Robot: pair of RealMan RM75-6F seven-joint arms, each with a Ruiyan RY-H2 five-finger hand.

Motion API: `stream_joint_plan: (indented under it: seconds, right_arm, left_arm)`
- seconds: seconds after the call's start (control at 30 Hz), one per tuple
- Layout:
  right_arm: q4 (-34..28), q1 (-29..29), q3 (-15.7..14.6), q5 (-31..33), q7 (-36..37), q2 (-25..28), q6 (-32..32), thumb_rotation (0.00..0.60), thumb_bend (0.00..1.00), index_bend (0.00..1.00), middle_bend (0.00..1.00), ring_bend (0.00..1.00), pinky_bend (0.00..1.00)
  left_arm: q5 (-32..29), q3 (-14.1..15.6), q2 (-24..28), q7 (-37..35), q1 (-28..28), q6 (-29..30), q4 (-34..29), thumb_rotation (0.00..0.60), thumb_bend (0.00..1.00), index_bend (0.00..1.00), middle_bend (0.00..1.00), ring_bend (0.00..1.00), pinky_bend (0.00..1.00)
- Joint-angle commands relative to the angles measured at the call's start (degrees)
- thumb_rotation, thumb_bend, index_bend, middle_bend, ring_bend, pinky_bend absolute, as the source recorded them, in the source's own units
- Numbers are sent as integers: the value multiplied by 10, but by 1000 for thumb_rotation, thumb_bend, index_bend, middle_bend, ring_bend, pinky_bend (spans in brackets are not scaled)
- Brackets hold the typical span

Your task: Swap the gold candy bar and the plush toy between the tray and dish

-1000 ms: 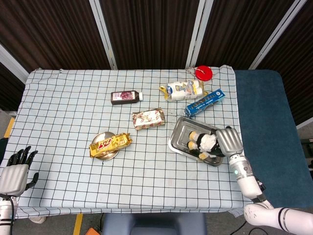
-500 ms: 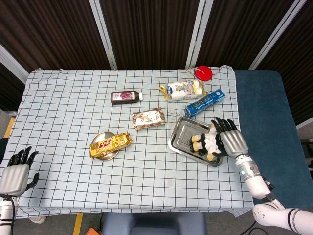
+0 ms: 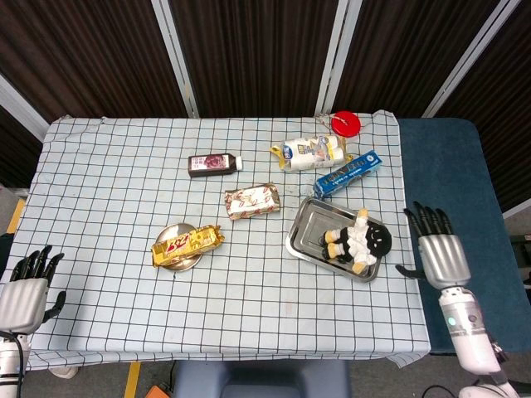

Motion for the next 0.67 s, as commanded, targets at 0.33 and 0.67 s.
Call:
stream_joint_plan:
  seconds: [0.33,0.67]
  right_arm:
    - [57,-87,17,26,54,3,60,600,71,0,0,0,0]
    - [61,-100,14,-27,47,-11,75,600,71,0,0,0,0]
  left_arm:
    - [19,-1,0,3,11,25,-20,600,434,130,0,0,115]
    - [1,-7,-1,3,13,18,-14,600,434,118,0,0,115]
